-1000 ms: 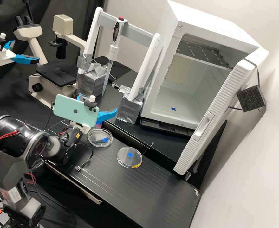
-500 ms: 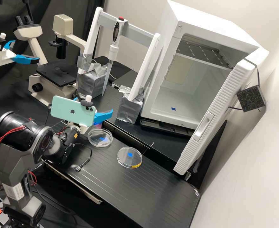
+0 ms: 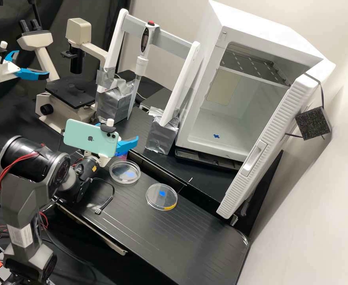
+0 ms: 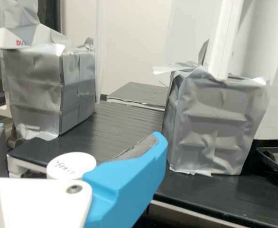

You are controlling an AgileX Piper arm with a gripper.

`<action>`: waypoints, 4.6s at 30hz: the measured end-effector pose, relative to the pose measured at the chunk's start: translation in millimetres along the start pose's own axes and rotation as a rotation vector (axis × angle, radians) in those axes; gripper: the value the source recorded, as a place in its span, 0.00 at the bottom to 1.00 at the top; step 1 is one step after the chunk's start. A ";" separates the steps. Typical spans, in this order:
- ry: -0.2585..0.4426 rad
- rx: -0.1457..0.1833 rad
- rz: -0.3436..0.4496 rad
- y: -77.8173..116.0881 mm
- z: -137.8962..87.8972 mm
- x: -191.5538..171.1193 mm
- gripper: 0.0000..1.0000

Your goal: Open the bottle

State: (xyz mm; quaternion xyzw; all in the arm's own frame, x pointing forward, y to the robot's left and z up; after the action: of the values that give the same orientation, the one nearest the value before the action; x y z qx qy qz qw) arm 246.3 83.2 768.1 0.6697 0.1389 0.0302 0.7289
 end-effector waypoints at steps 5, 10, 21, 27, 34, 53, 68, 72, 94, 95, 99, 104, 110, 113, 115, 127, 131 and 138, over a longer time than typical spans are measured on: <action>0.004 -0.001 0.005 1.0 -0.9 2.5 0.00; 0.004 -0.001 0.005 0.9 -0.8 2.9 0.00; -0.012 -0.004 -0.005 -2.1 2.4 4.1 0.00; -0.016 -0.004 -0.009 -3.4 3.4 4.5 0.00; -0.016 -0.004 -0.009 -3.4 3.4 4.5 0.00; -0.015 -0.004 -0.010 -3.5 3.2 4.5 0.00; -0.016 0.000 -0.009 -4.6 1.9 4.5 0.00; -0.020 0.001 -0.014 -4.4 1.7 4.1 0.00; 0.031 0.004 0.080 23.0 -13.7 -6.4 0.00; 0.030 0.002 0.085 24.3 -13.2 -9.2 0.00; 0.029 -0.009 0.081 24.6 -10.6 -21.3 0.00; 0.031 -0.008 0.078 21.1 -7.7 -39.5 0.00; 0.077 -0.014 0.074 11.9 -8.3 -56.1 0.00; 0.077 -0.013 0.055 6.2 -6.7 -61.8 0.00; 0.079 -0.012 0.042 2.7 -5.9 -63.3 0.00; 0.062 -0.008 -0.008 -10.7 -0.2 -66.2 0.00; 0.057 -0.008 -0.018 -12.8 0.9 -66.7 0.00; 0.054 -0.008 -0.029 -14.9 1.4 -66.1 1.00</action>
State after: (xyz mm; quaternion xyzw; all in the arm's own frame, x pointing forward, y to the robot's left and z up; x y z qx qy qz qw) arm 181.1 65.1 764.3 0.6635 0.1681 0.0381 0.7280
